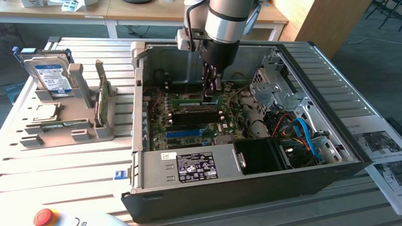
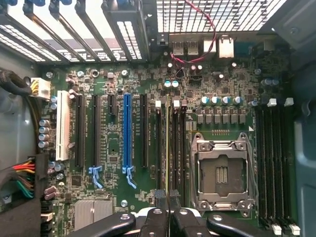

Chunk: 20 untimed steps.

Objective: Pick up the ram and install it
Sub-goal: 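Insert the ram into the slot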

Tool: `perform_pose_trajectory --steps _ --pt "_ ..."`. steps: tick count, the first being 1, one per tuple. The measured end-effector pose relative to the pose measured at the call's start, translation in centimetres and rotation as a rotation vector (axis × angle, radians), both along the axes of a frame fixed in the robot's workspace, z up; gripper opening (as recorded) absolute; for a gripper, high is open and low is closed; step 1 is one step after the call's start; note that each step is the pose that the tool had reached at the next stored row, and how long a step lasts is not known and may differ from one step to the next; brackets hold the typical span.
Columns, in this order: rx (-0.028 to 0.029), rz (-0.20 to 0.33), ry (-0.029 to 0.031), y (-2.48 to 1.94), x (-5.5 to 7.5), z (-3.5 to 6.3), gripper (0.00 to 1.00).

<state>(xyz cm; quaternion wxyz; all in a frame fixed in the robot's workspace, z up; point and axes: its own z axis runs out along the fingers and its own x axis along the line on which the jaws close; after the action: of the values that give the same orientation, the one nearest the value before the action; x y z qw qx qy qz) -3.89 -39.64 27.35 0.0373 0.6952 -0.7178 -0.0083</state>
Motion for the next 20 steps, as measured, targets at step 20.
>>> perform_pose_trajectory --steps 20 --pt "-0.0001 0.0 0.0 0.0 0.0 -2.21 0.12"
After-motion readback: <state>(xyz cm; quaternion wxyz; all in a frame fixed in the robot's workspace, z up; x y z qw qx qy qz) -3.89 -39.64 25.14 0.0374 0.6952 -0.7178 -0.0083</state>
